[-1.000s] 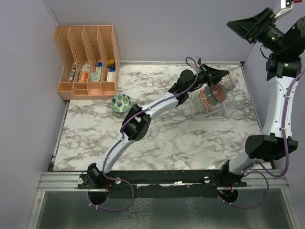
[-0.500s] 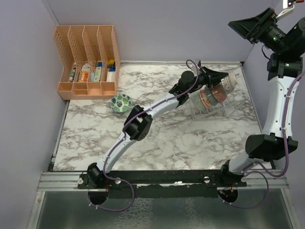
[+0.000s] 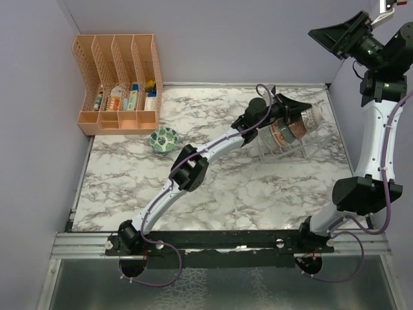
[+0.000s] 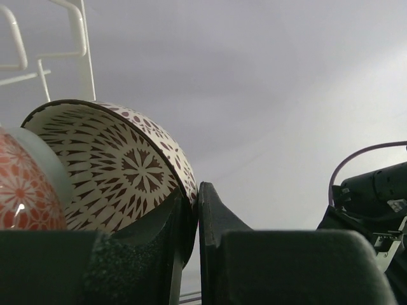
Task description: Load the bowls into the dish rack
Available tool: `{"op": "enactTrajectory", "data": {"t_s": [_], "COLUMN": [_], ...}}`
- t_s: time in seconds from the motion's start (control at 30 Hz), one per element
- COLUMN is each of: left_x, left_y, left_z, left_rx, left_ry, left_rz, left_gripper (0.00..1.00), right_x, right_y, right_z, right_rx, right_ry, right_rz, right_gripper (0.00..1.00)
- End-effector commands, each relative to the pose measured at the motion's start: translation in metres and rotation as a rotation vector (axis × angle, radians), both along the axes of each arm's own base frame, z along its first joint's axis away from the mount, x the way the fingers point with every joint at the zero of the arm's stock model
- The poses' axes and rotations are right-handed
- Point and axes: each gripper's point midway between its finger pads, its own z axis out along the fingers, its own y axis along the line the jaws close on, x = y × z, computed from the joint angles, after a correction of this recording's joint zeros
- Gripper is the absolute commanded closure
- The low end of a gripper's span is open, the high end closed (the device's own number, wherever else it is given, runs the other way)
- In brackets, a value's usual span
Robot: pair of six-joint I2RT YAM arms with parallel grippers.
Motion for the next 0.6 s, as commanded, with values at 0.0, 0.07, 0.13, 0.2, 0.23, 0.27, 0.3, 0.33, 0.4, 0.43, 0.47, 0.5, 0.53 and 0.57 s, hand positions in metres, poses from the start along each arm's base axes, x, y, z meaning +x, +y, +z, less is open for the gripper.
{"op": "enactTrajectory", "data": {"t_s": [0.0, 0.07, 0.13, 0.2, 0.23, 0.27, 0.3, 0.33, 0.4, 0.43, 0.47, 0.5, 0.53, 0.57], "left_x": [0.0023, 0.005, 0.0066, 0.0072, 0.0077, 0.0087, 0.0092, 0.0109, 0.0121, 0.0117, 0.0117, 0.0111, 0.011, 0.0103], "left_y": [0.0036, 0.0051, 0.006, 0.006, 0.0063, 0.0068, 0.0073, 0.0085, 0.0098, 0.0102, 0.0105, 0.011, 0.0115, 0.0119], "left_z": [0.0041, 0.003, 0.0022, 0.0013, 0.001, 0.0001, 0.0001, -0.0009, -0.0023, -0.0024, -0.0037, -0.0045, -0.0051, -0.0059], "left_rx": [0.006, 0.008, 0.013, 0.02, 0.023, 0.027, 0.032, 0.043, 0.061, 0.069, 0.078, 0.088, 0.097, 0.106], "left_ry": [-0.012, -0.01, -0.011, -0.013, -0.013, -0.015, -0.018, -0.022, -0.03, -0.033, -0.033, -0.033, -0.034, -0.035], "left_rz": [-0.013, -0.009, -0.006, -0.004, -0.003, -0.001, -0.001, 0.002, 0.001, -0.001, -0.003, -0.008, -0.009, -0.011], "left_gripper": [0.83, 0.79, 0.77, 0.75, 0.72, 0.7, 0.69, 0.66, 0.63, 0.62, 0.61, 0.59, 0.58, 0.55], "right_x": [-0.0011, 0.0004, 0.0012, 0.0021, 0.0027, 0.0032, 0.004, 0.0044, 0.0046, 0.0053, 0.0059, 0.0063, 0.0069, 0.0064], "right_y": [-0.0017, -0.0019, -0.0021, -0.0023, -0.0024, -0.0025, -0.0026, -0.0026, -0.0025, -0.0028, -0.003, -0.0029, -0.003, -0.0028], "right_z": [0.0081, 0.0068, 0.006, 0.0052, 0.0046, 0.0039, 0.0037, 0.0033, 0.0029, 0.0026, 0.0015, 0.0004, -0.0007, -0.0011], "right_rx": [-0.023, -0.024, -0.024, -0.024, -0.024, -0.024, -0.024, -0.024, -0.024, -0.024, -0.024, -0.023, -0.022, -0.022], "right_ry": [-0.043, -0.041, -0.04, -0.038, -0.037, -0.035, -0.035, -0.034, -0.034, -0.034, -0.032, -0.029, -0.026, -0.025], "right_rz": [0.014, 0.015, 0.016, 0.017, 0.018, 0.018, 0.018, 0.02, 0.022, 0.021, 0.022, 0.023, 0.024, 0.025], "right_gripper": [0.0, 0.0, 0.0, 0.0, 0.0, 0.0, 0.0, 0.0, 0.0, 0.0, 0.0, 0.0, 0.0, 0.0]}}
